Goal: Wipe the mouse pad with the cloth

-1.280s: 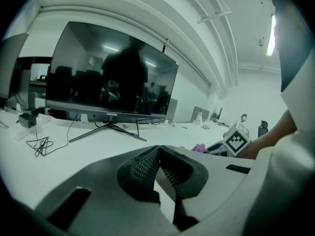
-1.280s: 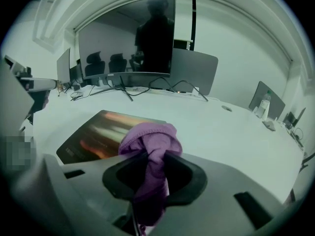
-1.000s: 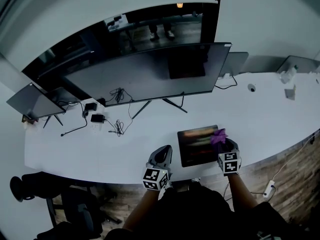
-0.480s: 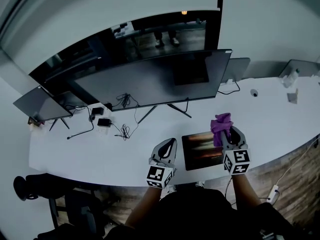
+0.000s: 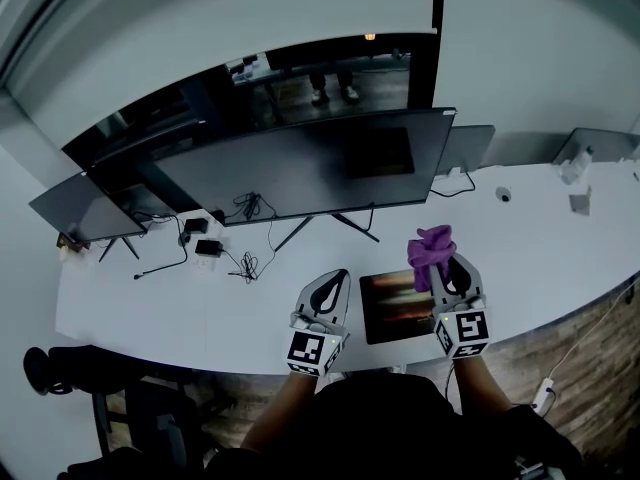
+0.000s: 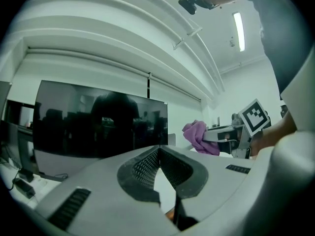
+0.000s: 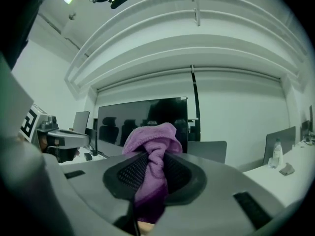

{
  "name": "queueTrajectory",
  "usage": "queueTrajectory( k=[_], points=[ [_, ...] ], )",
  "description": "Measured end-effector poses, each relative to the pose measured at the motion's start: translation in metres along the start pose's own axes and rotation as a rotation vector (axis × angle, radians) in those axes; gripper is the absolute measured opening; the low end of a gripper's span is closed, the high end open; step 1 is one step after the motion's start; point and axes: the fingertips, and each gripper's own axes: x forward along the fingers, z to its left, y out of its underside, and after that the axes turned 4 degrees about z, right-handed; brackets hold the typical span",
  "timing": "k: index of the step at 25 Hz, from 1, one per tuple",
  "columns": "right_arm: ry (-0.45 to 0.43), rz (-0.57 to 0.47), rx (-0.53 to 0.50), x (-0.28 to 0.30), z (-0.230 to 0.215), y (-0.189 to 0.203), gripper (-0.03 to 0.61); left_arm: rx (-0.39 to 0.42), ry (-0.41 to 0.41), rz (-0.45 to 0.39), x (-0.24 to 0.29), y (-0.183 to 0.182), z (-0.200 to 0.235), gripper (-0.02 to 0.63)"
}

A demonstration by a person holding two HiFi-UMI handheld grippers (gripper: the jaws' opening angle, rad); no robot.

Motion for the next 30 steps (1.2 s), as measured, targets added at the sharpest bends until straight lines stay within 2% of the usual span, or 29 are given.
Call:
queueTrajectory(
  k=[7, 12, 30],
  points=[
    [-0.034, -0.015, 0.030, -0.003, 0.011, 0.002, 0.092, 0.001, -0.002, -0.004, -0.003, -0.002, 0.003, 0.021],
    [-0.026, -0.015, 0.025, -0.002, 0.012, 0.001, 0.092, -0.033, 0.001, 0.007, -0.006, 0.005, 0.005, 0.021],
    [-0.045, -0.010, 0.024, -0.001, 0.017, 0.003, 0.092, -0.071, -0.004, 0.019, -0.011, 0.009, 0.000, 0.021]
  ],
)
